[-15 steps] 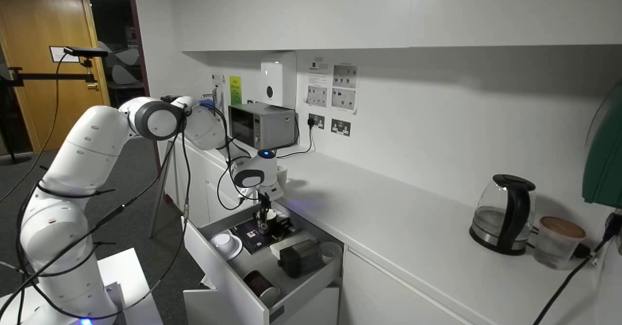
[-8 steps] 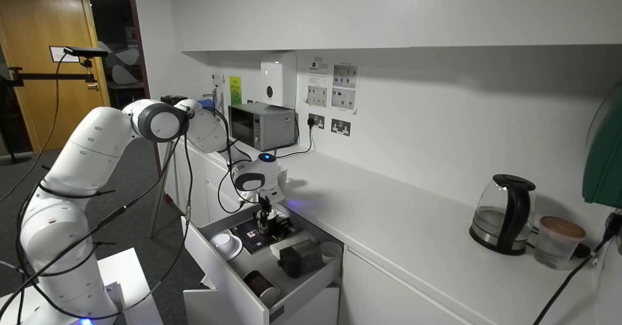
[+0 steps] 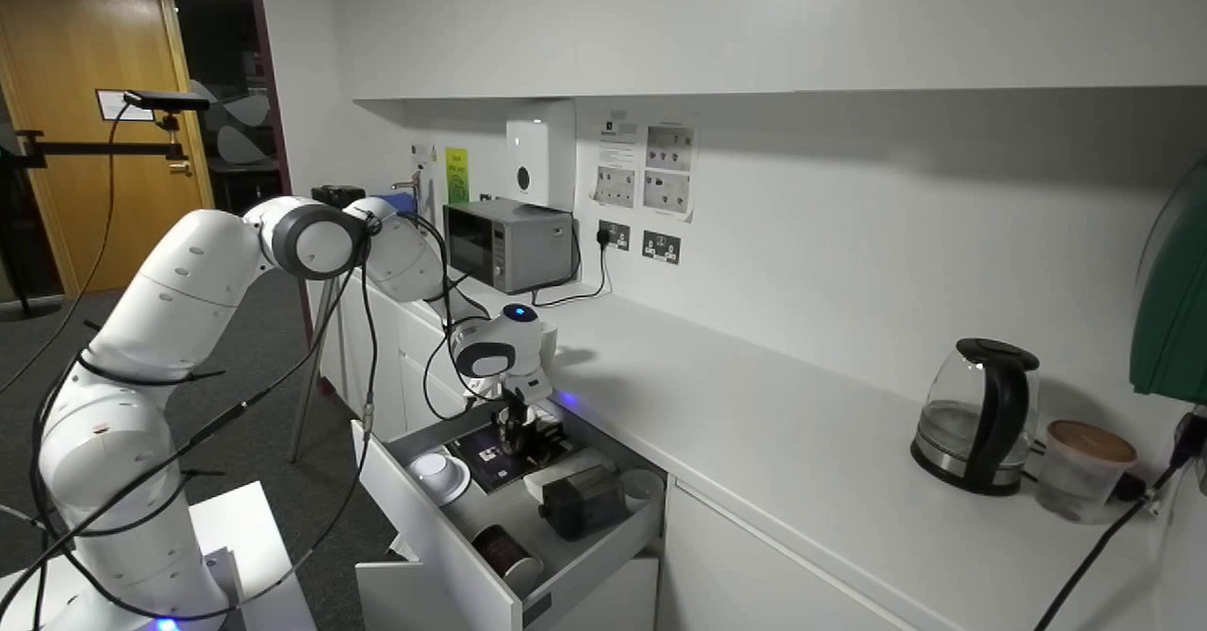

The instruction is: Remove the white and mug and the black mugs from the drawer, push the drawer closed, close the open bottom cabinet

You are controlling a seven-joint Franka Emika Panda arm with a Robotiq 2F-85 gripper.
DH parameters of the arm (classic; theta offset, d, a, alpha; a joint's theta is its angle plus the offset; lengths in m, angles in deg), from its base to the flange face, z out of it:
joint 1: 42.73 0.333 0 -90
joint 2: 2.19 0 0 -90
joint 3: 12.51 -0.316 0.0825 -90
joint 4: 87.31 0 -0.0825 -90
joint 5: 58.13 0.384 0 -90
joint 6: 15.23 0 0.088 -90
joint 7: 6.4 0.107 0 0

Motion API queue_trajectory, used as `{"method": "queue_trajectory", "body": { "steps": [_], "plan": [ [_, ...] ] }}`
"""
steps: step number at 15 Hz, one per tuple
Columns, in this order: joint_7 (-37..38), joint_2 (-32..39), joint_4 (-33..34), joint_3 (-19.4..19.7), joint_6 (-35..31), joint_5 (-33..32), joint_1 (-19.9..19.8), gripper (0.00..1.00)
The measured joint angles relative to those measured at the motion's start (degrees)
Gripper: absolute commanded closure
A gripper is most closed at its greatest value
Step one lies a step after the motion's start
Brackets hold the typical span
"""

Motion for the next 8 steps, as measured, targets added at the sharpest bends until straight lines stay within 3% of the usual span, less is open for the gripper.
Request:
{"method": "queue_trajectory", "body": {
  "steps": [7, 8],
  "plan": [
    [0.0, 0.0, 0.12, 0.01, 0.0, -0.02, 0.02, 1.0],
    [0.0, 0.0, 0.19, 0.02, 0.0, -0.04, 0.04, 1.0]
  ]
}}
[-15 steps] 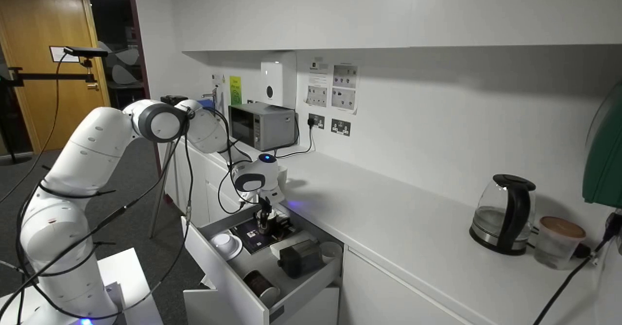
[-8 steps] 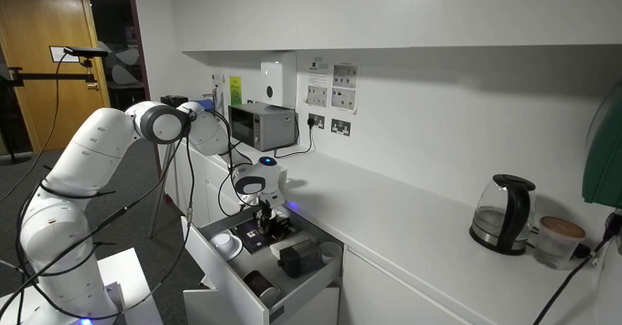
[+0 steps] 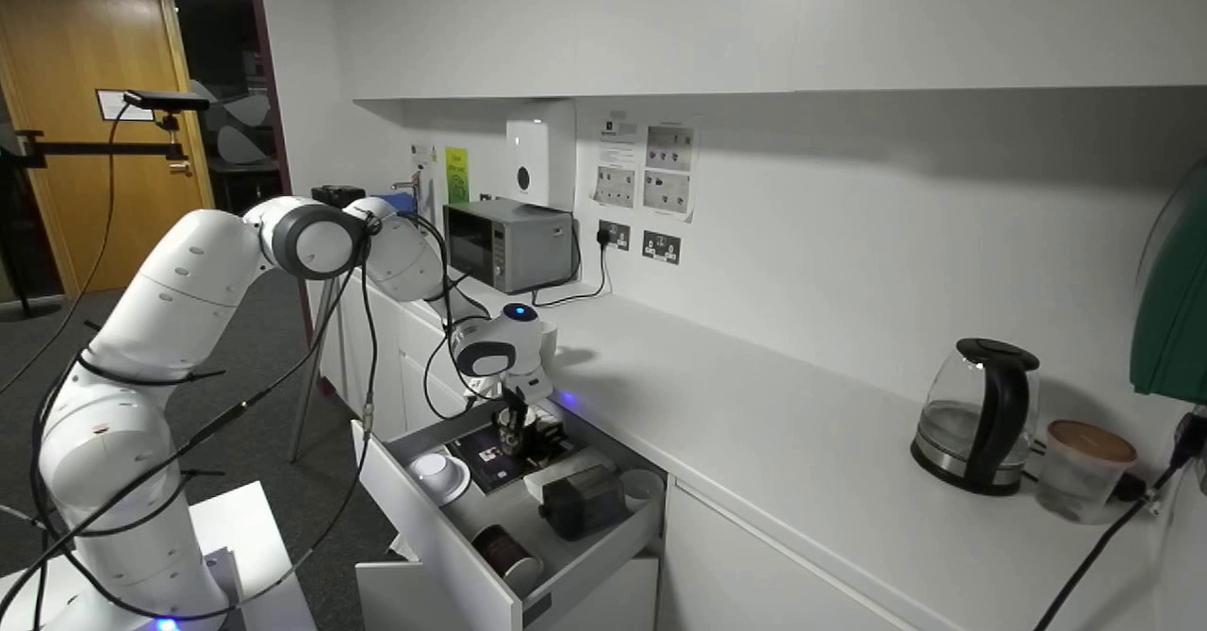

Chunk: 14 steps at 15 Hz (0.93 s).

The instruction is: Remove the white and mug and the black mugs from the drawer, push the drawer closed, close the open bottom cabinet

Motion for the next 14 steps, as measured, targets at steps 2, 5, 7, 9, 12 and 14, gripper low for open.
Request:
{"method": "queue_trajectory", "body": {
  "steps": [2, 5, 7, 9, 12, 14],
  "plan": [
    [0.0, -0.05, -0.03, 0.08, 0.1, -0.37, 0.06, 0.98],
    [0.03, -0.11, -0.14, 0.58, 0.09, -1.59, 0.33, 0.98],
    [0.03, -0.32, -0.42, 0.88, 0.07, -2.27, 0.49, 0.98],
    [0.02, -1.19, -1.5, 1.16, 0.07, -3.08, 0.54, 0.98],
    [0.01, -4.13, -4.78, 1.86, 0.07, -5.01, 0.65, 0.98],
    [0.0, -7.03, -7.8, 2.26, 0.07, -6.72, 0.68, 0.98]
  ]
}}
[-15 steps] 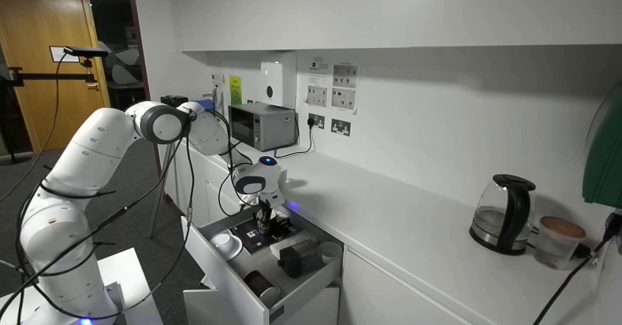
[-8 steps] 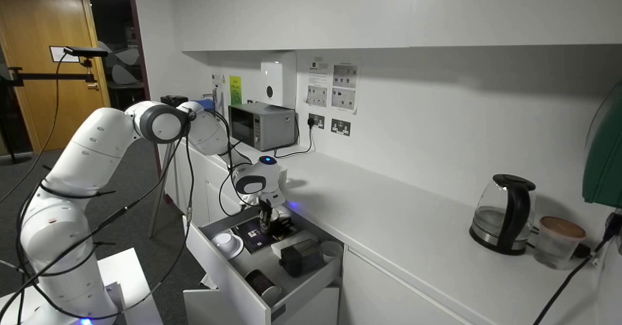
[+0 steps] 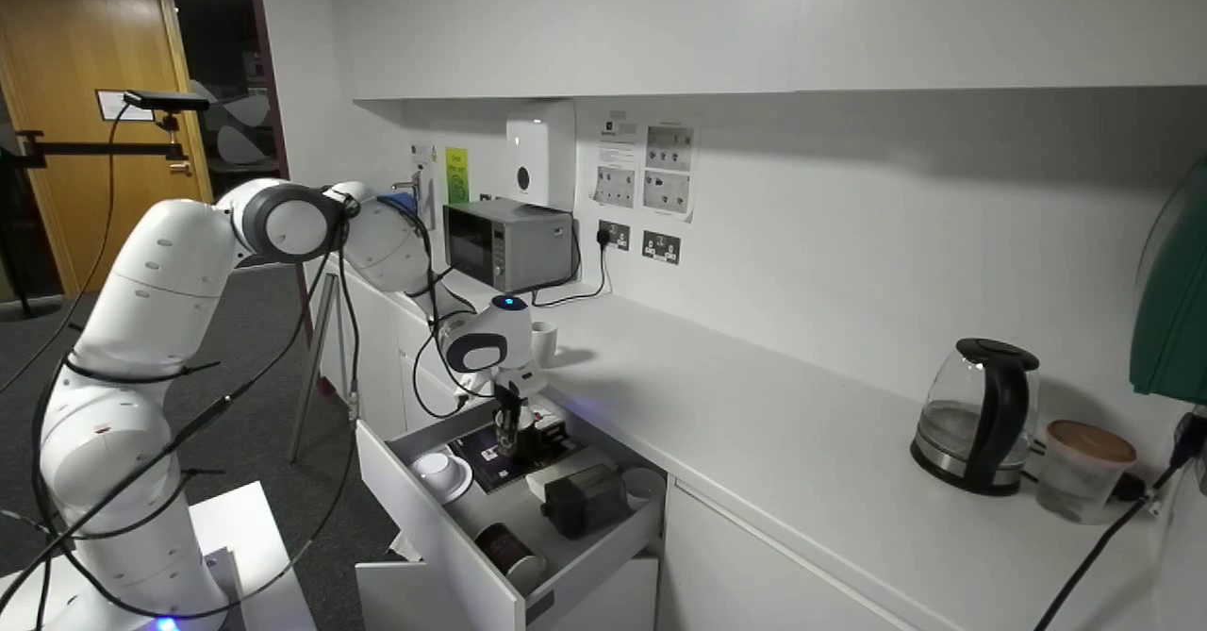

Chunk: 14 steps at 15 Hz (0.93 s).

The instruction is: Remove the white and mug and the black mugs from the drawer, push the drawer closed, close the open bottom cabinet

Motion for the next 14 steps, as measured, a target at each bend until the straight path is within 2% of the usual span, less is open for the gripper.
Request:
{"method": "queue_trajectory", "body": {
  "steps": [8, 14],
  "plan": [
    [-0.01, -13.78, -12.96, 1.19, 0.41, -8.47, 0.14, 0.98],
    [-3.31, -22.46, -18.16, 1.2, 4.33, -11.01, -0.8, 0.98]
  ]
}}
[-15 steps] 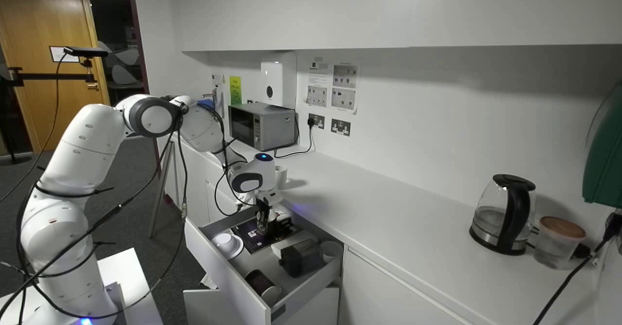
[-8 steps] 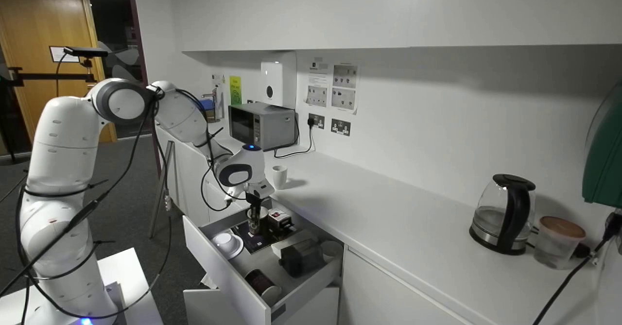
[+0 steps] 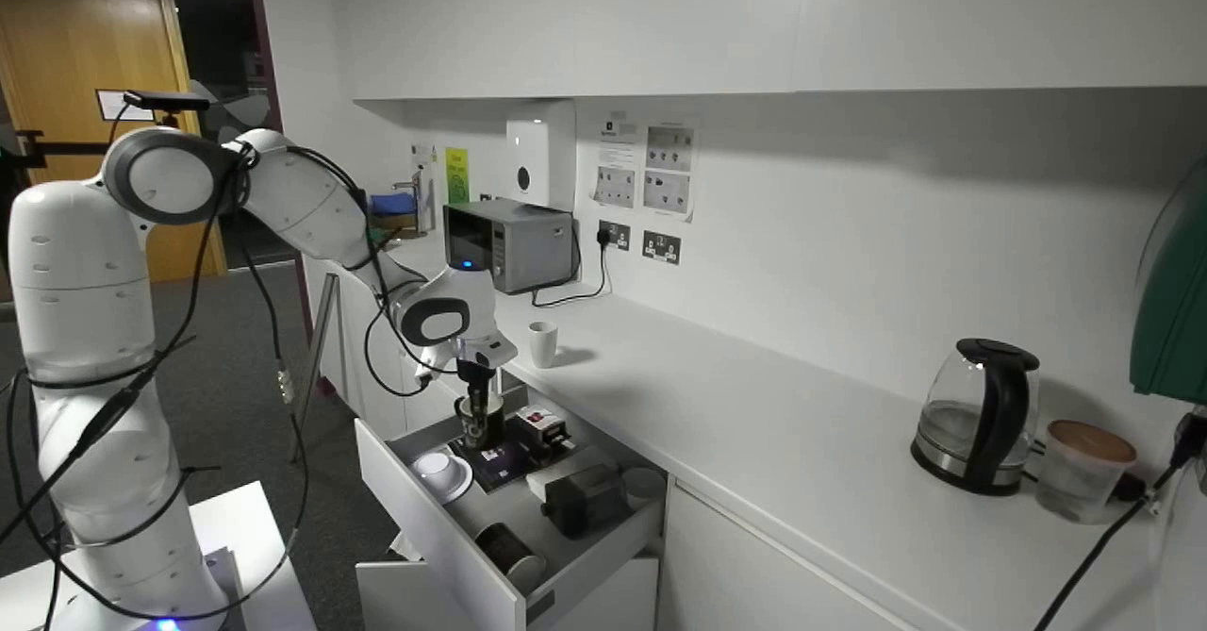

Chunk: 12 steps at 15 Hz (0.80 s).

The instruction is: Remove the white and mug and the black mugs from the drawer, push the drawer closed, close the open bottom cabinet

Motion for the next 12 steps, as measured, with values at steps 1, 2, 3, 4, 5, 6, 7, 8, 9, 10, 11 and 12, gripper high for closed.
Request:
{"method": "queue_trajectory", "body": {
  "steps": [1, 2, 3, 4, 5, 6, 7, 8, 9, 10, 11, 12],
  "plan": [
    [-1.38, -1.28, -0.1, -0.02, 1.35, 0.1, -0.31, 0.98],
    [-2.54, -2.38, -0.1, -0.04, 2.59, 0.11, -0.58, 0.98],
    [-3.67, -3.4, -0.1, -0.08, 3.63, 0.11, -0.9, 0.98],
    [-4.72, -4.26, -0.09, -0.09, 4.66, 0.11, -1.13, 0.98],
    [-5.64, -5.11, -0.07, -0.17, 5.55, 0.11, -1.42, 0.98],
    [-6.43, -5.79, 0.04, -0.27, 6.51, 0.11, -1.69, 0.98],
    [-7.14, -6.47, 0.24, -0.27, 7.48, 0.11, -1.83, 0.98],
    [-7.73, -7.0, 0.53, -0.29, 8.42, 0.09, -1.92, 0.98],
    [-8.11, -7.43, 1.02, -0.31, 9.55, 0.05, -1.95, 0.98],
    [-8.38, -7.83, 1.53, -0.35, 10.59, -0.01, -2.0, 0.98],
    [-8.58, -8.17, 2.21, -0.48, 11.78, -0.09, -2.13, 0.98],
    [-8.69, -8.4, 3.05, -0.61, 12.99, -0.22, -2.27, 0.98]
  ]
}}
